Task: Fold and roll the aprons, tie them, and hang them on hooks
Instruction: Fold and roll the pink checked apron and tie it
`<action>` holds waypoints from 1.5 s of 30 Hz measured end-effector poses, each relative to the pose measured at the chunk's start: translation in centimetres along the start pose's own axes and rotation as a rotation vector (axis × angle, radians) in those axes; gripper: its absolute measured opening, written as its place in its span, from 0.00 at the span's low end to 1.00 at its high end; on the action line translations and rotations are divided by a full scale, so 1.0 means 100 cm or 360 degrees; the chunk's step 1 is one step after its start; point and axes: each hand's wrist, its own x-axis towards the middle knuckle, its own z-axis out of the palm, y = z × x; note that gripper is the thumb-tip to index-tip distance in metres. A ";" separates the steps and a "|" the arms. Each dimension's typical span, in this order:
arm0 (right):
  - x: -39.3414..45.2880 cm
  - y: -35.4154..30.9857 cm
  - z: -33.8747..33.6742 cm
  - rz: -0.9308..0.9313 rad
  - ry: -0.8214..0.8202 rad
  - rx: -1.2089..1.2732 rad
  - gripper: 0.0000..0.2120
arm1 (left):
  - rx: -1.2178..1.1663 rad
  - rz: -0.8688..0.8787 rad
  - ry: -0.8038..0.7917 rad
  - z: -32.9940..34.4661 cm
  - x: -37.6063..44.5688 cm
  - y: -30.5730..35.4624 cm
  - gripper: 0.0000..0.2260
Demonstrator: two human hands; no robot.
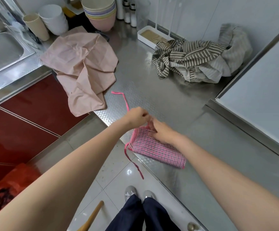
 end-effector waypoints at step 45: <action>-0.013 -0.007 -0.057 -0.0010 -0.0313 0.0610 0.06 | -0.1099 0.0100 -0.0149 -0.016 -0.022 0.021 0.05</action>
